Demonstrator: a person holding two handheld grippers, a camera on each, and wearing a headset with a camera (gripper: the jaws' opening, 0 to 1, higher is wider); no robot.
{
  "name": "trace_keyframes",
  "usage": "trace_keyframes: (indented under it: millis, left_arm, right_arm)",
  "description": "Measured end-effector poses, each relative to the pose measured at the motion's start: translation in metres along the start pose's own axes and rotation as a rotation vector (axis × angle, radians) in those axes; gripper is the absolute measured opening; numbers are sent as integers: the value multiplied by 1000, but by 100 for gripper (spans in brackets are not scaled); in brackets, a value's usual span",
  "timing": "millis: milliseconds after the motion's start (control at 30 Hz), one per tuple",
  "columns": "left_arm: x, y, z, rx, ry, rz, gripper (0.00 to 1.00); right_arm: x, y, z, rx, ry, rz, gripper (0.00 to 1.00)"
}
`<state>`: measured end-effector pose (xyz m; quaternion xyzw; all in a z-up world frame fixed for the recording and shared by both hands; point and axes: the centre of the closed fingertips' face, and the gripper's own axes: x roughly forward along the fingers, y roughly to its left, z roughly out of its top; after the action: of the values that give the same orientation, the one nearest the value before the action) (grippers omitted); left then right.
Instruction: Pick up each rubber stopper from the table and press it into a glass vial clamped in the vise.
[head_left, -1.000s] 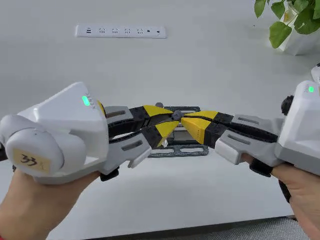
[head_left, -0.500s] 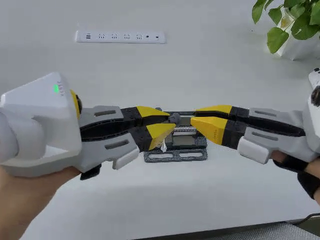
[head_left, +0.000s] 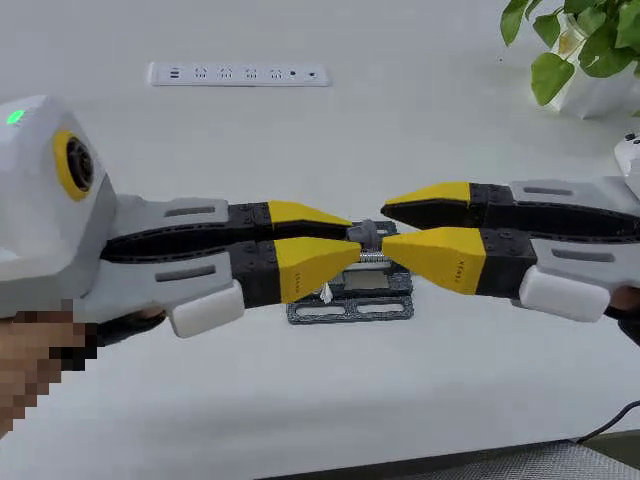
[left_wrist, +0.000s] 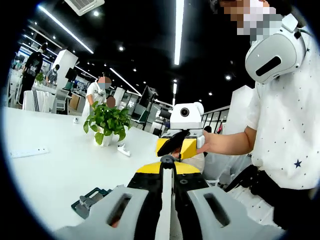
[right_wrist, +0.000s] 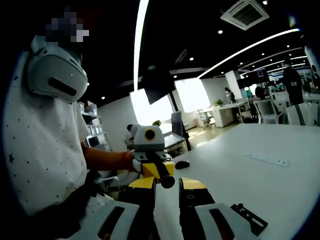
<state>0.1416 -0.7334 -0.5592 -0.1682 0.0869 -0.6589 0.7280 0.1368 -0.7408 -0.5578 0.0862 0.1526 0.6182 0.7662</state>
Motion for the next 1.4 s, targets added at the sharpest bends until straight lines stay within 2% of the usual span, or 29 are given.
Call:
trace_keyframes:
  millis: [167,333,600,1400]
  left_arm:
    - [-3,-7,11,-45,-52,-41,4]
    - [-3,-11,15,-63,-74,-67,4]
    - [-1,-18,13,-78,-69,-100,4]
    - [-1,-24,16,-107,-91,-119,4]
  right_arm:
    - [0,6,2,3,-5,34,12]
    - [2,12,8,9,-26,61,12]
    - [5,22,15,20,-57,90,8]
    - [8,29,11,14,-40,113,7]
